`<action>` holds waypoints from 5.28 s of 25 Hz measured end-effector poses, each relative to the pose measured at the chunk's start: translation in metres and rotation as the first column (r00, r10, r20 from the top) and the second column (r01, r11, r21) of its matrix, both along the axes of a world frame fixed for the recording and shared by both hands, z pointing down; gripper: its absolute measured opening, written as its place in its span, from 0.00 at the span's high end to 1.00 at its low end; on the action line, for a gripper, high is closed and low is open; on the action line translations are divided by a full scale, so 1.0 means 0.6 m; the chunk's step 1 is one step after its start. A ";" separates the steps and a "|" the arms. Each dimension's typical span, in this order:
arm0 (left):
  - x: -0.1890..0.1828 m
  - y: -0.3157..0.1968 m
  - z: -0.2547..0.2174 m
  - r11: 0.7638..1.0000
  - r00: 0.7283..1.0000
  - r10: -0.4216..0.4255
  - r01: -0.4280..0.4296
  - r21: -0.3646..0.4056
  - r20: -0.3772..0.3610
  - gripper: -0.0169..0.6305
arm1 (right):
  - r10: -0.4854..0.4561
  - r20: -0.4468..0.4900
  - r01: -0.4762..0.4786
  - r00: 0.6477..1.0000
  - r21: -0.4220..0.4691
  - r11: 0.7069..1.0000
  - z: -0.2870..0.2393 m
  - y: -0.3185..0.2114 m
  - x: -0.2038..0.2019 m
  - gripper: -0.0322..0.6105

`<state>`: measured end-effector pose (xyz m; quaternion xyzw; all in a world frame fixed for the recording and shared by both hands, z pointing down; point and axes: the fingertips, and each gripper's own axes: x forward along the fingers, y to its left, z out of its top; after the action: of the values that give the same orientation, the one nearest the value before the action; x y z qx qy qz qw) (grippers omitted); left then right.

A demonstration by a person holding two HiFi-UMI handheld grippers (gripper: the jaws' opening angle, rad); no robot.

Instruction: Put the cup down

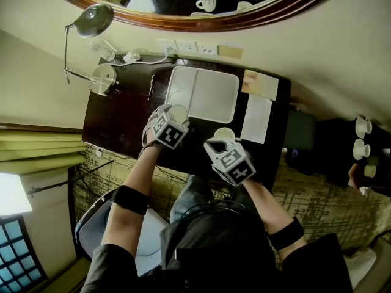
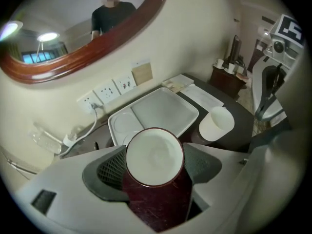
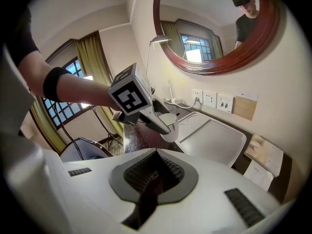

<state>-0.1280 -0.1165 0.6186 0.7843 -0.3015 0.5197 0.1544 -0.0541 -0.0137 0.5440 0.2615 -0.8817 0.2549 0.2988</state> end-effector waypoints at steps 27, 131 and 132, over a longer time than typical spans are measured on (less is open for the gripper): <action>0.004 -0.263 0.040 0.711 0.722 0.689 -0.691 0.134 0.065 0.43 | 0.170 0.027 -0.170 0.985 -0.001 0.985 0.064 -0.236 -0.156 0.93; 0.206 0.176 -0.127 0.981 0.929 -0.074 0.133 0.140 -0.364 0.68 | 0.221 -0.038 -0.220 0.975 0.022 0.975 0.034 -0.039 0.277 0.93; 0.210 0.174 -0.124 0.983 0.932 -0.079 0.132 0.126 -0.354 0.63 | 0.233 -0.035 -0.233 0.972 0.018 0.972 0.033 -0.038 0.280 0.93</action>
<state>-0.0018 -0.0122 0.5439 0.8555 -0.3488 0.3404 0.1746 0.1141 -0.0364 0.5636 0.3699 -0.8411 0.2771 0.2810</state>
